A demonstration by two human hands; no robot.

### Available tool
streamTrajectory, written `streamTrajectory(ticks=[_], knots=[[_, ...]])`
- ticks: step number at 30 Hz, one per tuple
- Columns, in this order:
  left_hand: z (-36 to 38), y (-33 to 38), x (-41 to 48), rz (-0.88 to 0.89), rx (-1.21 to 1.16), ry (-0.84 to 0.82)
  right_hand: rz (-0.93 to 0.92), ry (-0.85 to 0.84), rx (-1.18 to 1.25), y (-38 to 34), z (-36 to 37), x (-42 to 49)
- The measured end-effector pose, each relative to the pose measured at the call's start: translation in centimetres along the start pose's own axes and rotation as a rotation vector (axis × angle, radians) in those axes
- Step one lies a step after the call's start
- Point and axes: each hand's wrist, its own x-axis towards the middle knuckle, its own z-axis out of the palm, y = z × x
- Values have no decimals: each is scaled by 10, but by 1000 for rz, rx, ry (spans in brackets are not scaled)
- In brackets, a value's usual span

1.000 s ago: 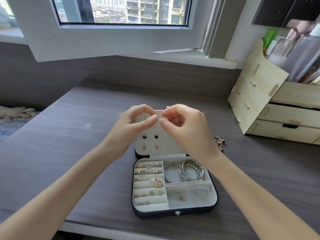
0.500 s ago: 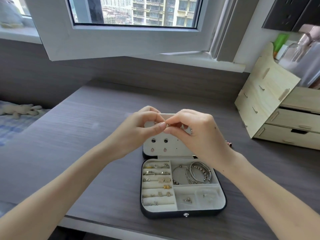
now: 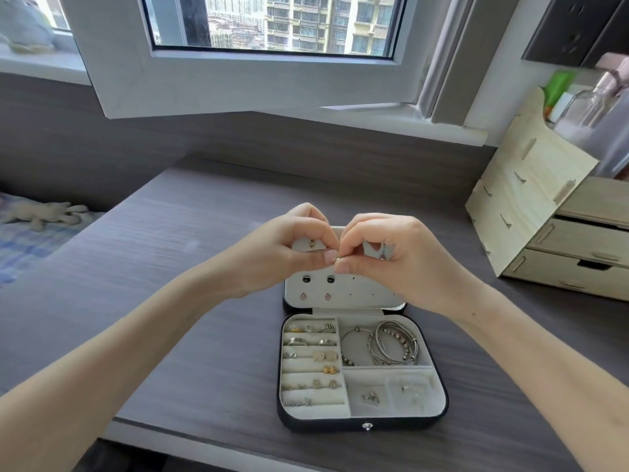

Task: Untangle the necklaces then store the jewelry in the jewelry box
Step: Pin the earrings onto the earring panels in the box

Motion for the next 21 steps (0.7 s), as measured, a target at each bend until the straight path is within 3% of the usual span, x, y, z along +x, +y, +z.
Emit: streamTrajectory(ticks=[21], knots=[[-3, 1, 5, -66, -26, -44, -19, 5, 174, 14, 3, 1]])
